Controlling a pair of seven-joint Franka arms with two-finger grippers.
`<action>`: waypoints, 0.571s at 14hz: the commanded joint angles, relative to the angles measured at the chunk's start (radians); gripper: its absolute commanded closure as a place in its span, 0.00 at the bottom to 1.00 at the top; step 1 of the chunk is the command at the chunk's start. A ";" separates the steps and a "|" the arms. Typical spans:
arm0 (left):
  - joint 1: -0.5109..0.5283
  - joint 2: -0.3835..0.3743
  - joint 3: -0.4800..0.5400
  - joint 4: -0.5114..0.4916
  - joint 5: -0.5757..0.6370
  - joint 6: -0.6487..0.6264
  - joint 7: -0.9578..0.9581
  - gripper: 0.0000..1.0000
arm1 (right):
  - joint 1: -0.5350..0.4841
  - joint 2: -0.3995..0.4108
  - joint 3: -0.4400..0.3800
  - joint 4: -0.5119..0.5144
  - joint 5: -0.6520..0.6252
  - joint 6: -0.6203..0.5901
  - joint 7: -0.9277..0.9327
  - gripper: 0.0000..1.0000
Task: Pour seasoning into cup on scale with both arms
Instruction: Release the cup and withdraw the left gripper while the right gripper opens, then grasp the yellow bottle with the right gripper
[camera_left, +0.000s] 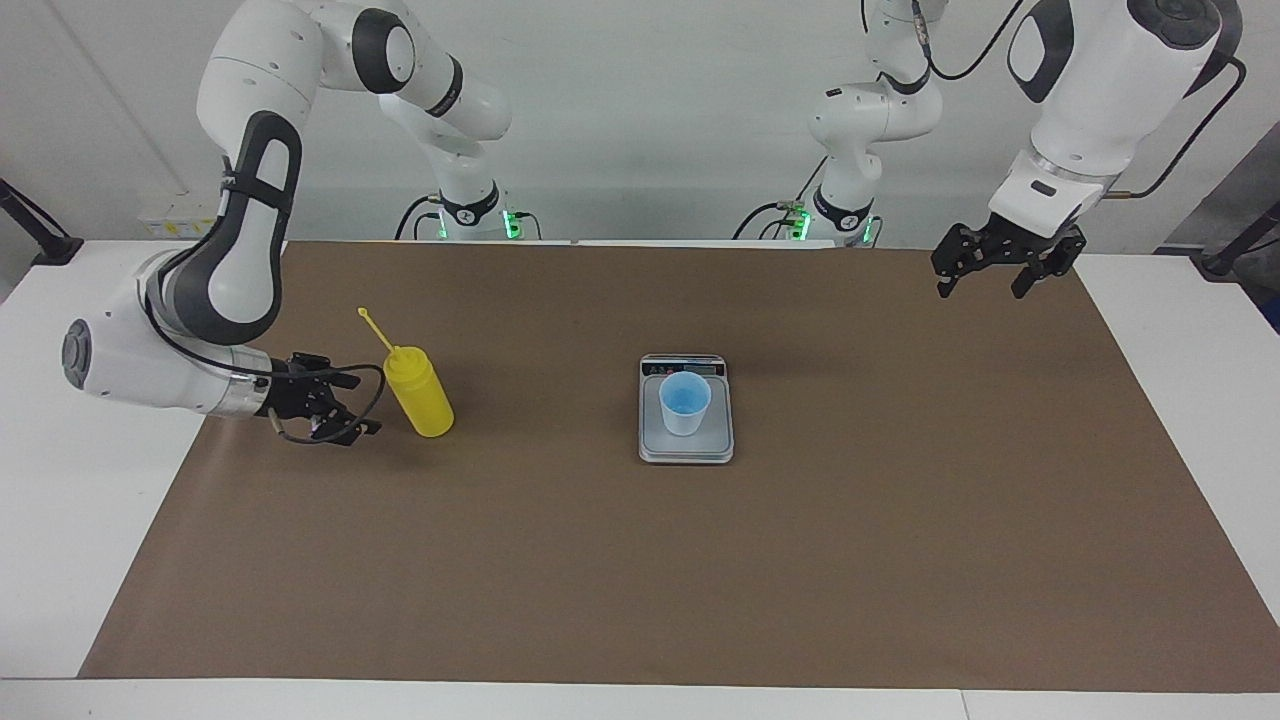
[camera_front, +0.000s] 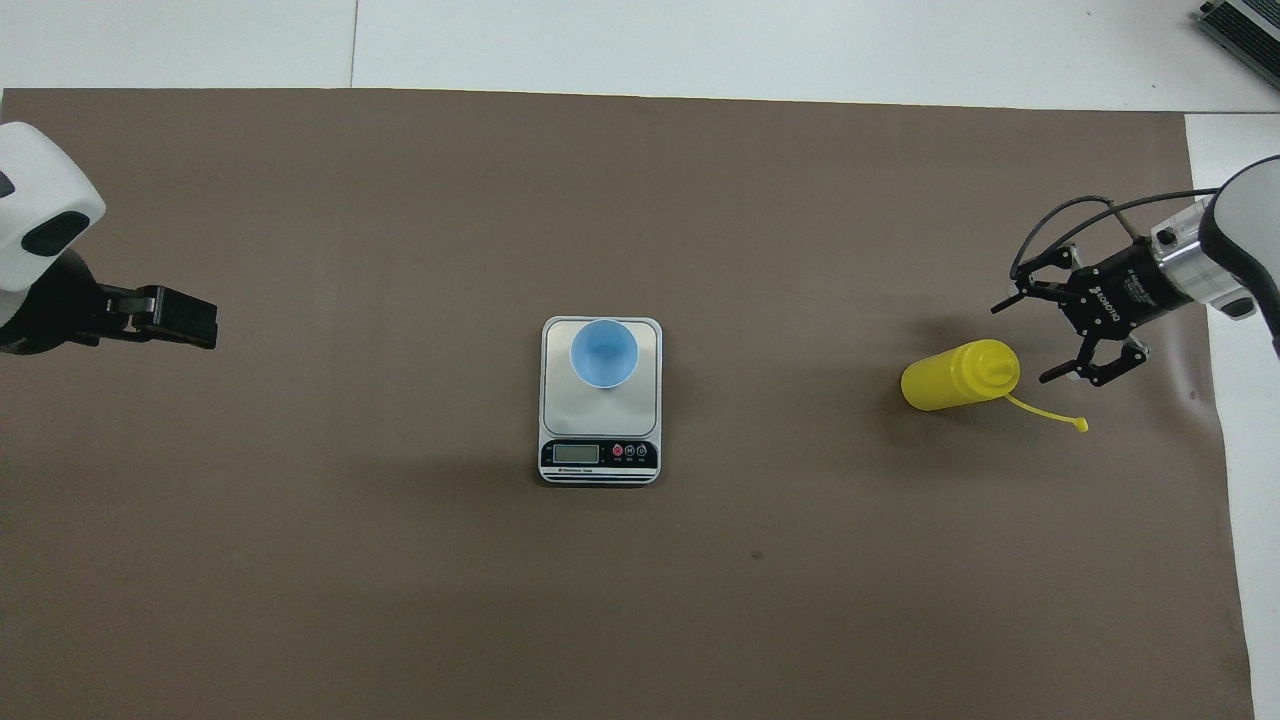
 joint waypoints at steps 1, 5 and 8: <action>-0.004 -0.027 0.001 -0.029 -0.019 0.016 0.010 0.00 | -0.021 0.002 0.010 -0.048 0.093 -0.016 0.116 0.00; 0.010 -0.024 0.016 0.003 -0.097 -0.011 0.021 0.00 | -0.035 -0.006 0.010 -0.095 0.173 -0.016 0.279 0.00; 0.004 -0.027 0.013 0.014 -0.026 -0.030 0.021 0.00 | -0.046 -0.038 0.009 -0.183 0.228 -0.002 0.305 0.00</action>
